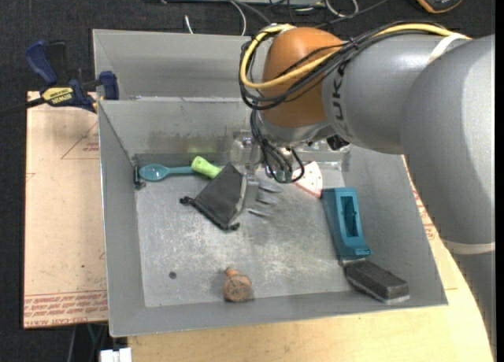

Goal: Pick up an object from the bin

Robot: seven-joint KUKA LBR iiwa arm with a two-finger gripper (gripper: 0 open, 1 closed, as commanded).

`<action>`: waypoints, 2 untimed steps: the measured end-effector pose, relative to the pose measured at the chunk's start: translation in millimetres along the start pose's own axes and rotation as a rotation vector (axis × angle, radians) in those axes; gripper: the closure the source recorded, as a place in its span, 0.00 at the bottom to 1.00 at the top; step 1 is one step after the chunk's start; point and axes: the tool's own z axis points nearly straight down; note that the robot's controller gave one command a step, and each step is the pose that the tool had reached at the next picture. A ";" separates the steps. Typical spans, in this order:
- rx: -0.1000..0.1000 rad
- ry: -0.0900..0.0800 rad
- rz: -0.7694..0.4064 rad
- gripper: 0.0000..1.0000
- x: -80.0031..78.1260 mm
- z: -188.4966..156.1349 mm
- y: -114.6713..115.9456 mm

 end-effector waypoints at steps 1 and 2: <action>-0.002 0.008 0.029 1.00 -6.4 29.4 -1.6; -0.002 0.008 0.029 0.00 -6.4 29.4 -1.7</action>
Offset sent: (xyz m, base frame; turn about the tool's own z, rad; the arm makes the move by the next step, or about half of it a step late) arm 0.0000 0.0000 0.0000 0.0000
